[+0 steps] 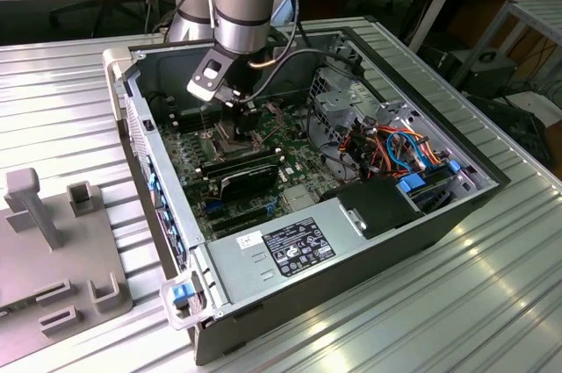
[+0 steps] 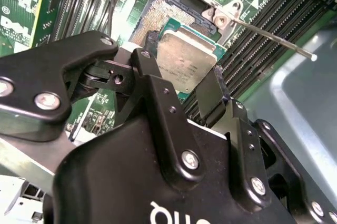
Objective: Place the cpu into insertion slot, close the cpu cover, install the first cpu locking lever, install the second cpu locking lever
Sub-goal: 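Place the cpu into insertion slot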
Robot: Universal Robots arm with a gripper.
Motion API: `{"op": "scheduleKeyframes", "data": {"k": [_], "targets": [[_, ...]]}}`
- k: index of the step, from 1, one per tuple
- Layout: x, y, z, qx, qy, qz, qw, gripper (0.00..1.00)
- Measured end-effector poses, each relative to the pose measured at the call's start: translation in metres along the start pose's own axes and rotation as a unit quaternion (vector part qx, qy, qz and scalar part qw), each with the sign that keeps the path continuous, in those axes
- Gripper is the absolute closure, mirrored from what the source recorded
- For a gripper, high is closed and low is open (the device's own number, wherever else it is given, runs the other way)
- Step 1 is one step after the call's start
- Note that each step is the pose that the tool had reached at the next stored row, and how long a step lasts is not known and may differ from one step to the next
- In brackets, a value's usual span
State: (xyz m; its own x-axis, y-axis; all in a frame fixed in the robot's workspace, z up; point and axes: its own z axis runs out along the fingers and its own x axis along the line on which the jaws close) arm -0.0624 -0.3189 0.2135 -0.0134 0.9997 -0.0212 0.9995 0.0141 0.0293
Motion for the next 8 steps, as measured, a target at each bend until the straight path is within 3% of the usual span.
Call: {"op": "scheduleKeyframes", "data": {"k": [8], "targets": [[-0.0054,-0.0016,0.0046,0.0000,0.0000,0.000,1.00000,0.46]]}}
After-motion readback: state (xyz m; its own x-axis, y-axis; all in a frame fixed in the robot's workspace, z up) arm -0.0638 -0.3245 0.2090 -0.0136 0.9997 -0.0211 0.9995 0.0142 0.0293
